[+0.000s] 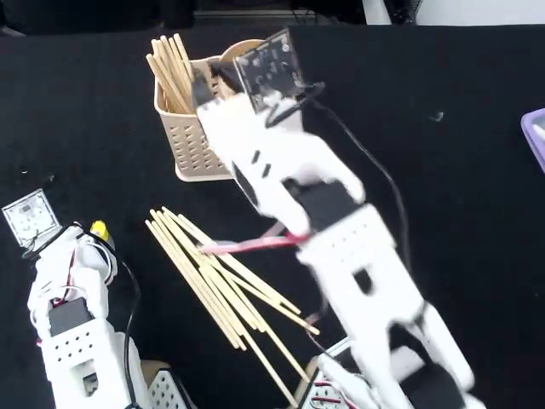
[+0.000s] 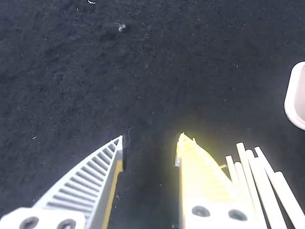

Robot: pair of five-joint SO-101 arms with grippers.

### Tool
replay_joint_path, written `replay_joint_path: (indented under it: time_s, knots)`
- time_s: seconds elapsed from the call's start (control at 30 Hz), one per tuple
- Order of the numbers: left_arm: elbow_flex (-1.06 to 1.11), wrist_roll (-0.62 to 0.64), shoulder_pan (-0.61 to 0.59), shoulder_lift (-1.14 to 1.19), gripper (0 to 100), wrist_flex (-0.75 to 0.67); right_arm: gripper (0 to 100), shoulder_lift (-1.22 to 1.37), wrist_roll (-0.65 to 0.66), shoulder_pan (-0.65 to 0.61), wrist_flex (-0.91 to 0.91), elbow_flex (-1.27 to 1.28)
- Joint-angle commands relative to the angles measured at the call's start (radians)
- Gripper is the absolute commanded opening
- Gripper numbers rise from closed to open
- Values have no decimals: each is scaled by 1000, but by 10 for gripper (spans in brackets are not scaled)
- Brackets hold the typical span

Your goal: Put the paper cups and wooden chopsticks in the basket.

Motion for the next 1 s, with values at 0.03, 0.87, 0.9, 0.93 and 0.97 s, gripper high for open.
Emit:
replay_joint_path:
  time_s: [0.03,0.87,0.9,0.93,0.97]
  knots:
    - [-5,-8,7,-12,188,-20,78,-131,5,-77,410,130]
    - [-7,-8,7,-12,188,-20,5,344,342,-198,132,524]
    - [-7,-8,7,-12,188,-20,25,338,342,-181,132,524]
    - [-7,-8,7,-12,188,-20,20,328,342,-161,132,524]
    - [-7,-8,7,-12,188,-20,8,315,342,-140,132,526]
